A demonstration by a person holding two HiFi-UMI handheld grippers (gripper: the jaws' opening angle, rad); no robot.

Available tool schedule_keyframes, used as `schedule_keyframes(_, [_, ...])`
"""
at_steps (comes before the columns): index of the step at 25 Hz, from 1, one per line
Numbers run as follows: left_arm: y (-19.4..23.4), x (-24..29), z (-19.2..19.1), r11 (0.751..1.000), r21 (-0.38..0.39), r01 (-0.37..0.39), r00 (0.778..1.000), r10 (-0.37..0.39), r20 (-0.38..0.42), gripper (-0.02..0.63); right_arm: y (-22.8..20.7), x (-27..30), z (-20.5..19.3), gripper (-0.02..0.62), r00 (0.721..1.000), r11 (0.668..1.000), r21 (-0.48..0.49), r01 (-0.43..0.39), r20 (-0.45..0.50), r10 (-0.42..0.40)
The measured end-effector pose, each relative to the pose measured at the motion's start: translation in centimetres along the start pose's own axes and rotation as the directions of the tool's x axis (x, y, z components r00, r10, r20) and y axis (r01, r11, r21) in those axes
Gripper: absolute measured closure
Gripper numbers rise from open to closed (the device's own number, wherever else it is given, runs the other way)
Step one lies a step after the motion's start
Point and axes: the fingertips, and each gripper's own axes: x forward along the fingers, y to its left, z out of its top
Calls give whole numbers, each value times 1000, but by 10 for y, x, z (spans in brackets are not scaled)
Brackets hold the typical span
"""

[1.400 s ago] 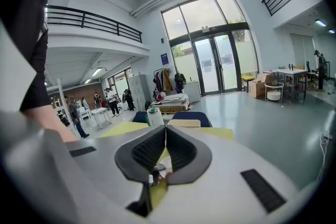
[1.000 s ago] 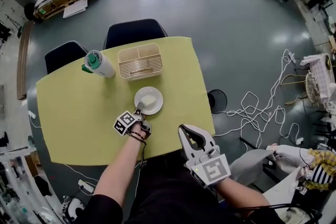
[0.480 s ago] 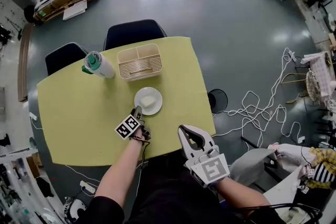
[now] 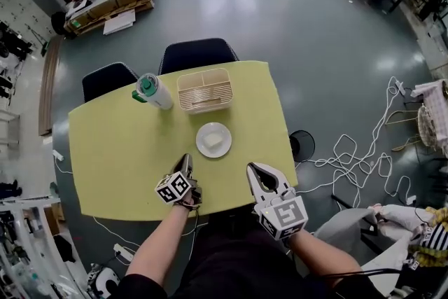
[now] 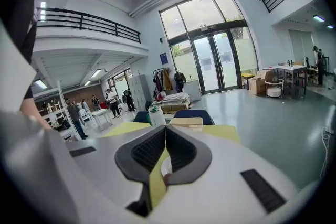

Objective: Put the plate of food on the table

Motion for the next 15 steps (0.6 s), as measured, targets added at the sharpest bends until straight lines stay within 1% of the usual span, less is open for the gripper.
schedule_keyframes(2, [-12,-25,17,999,36,35,999,-36,29,595,6,3,4,583,1000,1000,1,-14,8,14])
schedule_keyframes(4, [-28,-50,30,995,72,73,996,-77,51,597,13,5,7,583,1000,1000,2,-27,13,27])
schedule_keyframes(7, [-54,-88,48,982,151,118,989,-130,72,597,25,3,12,583,999,999,-1,-41,19,41])
schedule_keyframes(10, [-80,-121,69,960,242,141,981,-169,99,597,37,4,22,583,998,998,-13,-59,31,59])
schedule_keyframes(13, [-108,-150,94,932,330,152,970,-205,131,597,48,4,38,583,996,996,-39,-76,49,78])
schedule_keyframes(15, [-125,-170,106,915,372,158,962,-227,149,597,54,2,47,583,995,996,-50,-80,56,83])
